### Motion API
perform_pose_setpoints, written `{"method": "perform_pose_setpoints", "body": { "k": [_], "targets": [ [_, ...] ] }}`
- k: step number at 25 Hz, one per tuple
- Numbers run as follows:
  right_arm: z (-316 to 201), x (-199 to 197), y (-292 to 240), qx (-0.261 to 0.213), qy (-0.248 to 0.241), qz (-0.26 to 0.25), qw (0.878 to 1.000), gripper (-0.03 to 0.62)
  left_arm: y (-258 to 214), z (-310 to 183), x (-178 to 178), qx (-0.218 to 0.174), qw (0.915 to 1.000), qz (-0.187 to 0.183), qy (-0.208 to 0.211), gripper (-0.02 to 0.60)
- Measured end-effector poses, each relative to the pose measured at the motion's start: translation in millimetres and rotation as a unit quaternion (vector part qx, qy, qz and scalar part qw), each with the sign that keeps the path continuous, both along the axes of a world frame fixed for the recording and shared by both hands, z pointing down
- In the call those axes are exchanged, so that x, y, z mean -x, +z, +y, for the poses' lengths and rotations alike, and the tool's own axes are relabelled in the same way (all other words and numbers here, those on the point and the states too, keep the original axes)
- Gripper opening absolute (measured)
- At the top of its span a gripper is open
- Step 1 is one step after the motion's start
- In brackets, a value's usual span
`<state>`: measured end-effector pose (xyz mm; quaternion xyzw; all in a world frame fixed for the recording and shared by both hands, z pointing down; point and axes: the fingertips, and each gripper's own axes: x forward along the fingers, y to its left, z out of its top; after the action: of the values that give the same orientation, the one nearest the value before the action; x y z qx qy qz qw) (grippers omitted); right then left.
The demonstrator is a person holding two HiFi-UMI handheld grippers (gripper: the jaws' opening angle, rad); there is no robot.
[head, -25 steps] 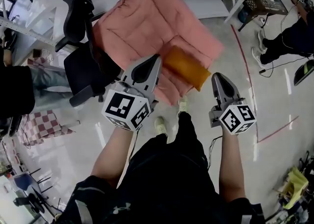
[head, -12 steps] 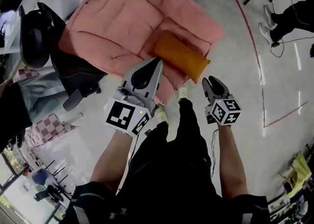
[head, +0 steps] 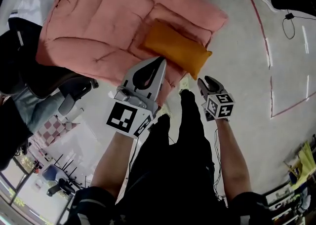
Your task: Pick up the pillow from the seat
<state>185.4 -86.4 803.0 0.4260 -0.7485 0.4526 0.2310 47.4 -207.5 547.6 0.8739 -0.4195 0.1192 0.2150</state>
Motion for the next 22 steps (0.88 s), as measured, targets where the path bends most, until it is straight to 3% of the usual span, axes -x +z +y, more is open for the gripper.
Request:
{"method": "perform_pose_setpoints", "body": {
  "k": [11, 22],
  "targets": [
    [24.4, 7.4, 116.2, 0.103, -0.019, 0.018, 0.994, 0.19, 73.3, 9.2, -52.8, 0.07, 0.9963, -0.005, 0.049, 0.005],
    [23.7, 21.0, 179.8, 0.145, -0.014, 0.055, 0.988, 0.216, 109.2, 20.7, -39.3, 0.108, 0.9936, -0.012, 0.03, 0.005]
  ]
}}
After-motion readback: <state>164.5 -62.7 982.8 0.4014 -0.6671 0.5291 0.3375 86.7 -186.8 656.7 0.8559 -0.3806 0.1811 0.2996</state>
